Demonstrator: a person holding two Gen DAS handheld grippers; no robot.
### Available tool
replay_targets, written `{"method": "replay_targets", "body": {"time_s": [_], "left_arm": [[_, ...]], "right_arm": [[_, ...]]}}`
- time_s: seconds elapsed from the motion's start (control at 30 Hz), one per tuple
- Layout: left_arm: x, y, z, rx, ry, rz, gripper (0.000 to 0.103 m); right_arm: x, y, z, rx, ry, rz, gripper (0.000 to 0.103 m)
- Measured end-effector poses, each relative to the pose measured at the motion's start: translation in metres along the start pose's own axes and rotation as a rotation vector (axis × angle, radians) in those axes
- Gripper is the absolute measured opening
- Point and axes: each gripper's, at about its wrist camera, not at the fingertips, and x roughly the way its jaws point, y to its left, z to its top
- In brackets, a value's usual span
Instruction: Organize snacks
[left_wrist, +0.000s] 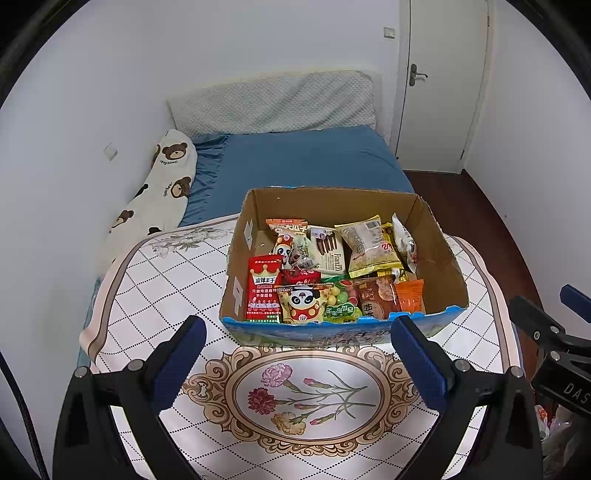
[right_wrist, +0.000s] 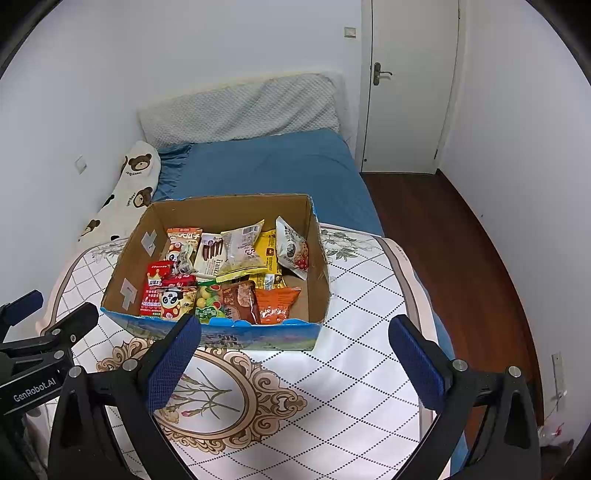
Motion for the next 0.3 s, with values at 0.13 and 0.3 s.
{"method": "replay_targets", "body": {"time_s": [0.13,0.3], "left_arm": [[-0.0003,-0.0006,-0.0002,0.005,0.003,0.000,0.102],[0.0002,-0.0017,-0.0009,0.008,0.002,-0.005,0.102]], "right_arm": [[-0.0007,-0.0009,-0.0005,0.001,0.000,-0.001,0.103],[-0.0015,-0.0025,-0.0012,0.001,0.002,0.000,0.103]]}}
